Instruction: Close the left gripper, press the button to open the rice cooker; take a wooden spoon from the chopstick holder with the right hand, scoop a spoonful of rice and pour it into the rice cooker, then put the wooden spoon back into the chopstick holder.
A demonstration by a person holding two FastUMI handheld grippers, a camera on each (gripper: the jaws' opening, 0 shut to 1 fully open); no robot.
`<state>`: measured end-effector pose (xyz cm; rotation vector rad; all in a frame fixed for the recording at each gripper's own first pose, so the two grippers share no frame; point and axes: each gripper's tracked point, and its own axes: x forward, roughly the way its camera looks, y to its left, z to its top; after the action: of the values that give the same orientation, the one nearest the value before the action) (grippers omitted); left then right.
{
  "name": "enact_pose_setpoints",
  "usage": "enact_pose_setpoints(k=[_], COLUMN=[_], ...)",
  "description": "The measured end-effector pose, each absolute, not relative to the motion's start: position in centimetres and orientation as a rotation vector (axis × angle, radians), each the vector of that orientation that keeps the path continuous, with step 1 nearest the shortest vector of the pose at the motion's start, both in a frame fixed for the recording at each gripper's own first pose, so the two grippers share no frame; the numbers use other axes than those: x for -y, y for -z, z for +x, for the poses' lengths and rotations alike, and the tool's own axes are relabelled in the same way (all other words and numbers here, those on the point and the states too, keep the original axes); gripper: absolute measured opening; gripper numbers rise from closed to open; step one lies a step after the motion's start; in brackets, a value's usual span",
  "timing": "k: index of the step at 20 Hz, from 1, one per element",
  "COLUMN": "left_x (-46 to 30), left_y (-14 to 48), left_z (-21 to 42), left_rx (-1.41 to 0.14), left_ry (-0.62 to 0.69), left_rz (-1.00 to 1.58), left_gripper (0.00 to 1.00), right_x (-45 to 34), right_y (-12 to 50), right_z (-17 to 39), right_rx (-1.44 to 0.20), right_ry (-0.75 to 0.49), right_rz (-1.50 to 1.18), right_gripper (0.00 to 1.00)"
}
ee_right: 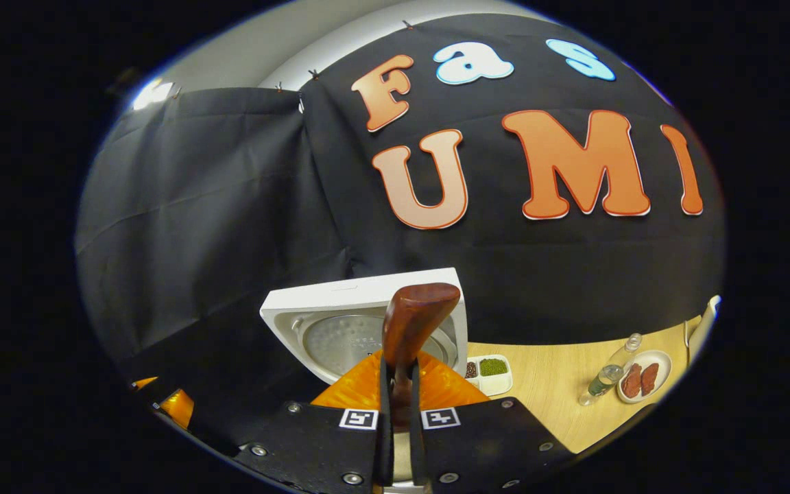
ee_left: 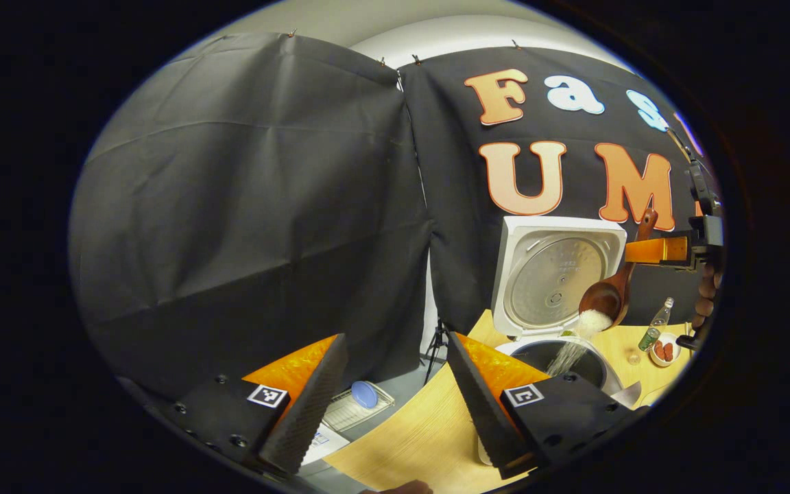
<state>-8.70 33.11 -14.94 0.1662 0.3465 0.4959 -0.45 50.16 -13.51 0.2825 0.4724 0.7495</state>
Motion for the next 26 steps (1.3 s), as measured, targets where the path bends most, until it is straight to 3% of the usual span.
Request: enact_pose_setpoints(k=[15, 26], left_x=[-32.9, -27.5], left_y=[14.9, 13.6], left_z=[-9.0, -9.3], left_rx=[-0.347, -0.332], left_ry=[-0.517, -0.499], left_rz=[0.179, 0.192], left_gripper=[0.99, 0.99], right_x=[-51.3, -42.3], right_y=[10.2, 11.5], right_z=[-2.9, -1.0], right_rx=[-0.178, -0.386], right_ry=[-0.860, -0.795], right_rz=[-0.028, 0.266], right_gripper=[0.09, 0.09])
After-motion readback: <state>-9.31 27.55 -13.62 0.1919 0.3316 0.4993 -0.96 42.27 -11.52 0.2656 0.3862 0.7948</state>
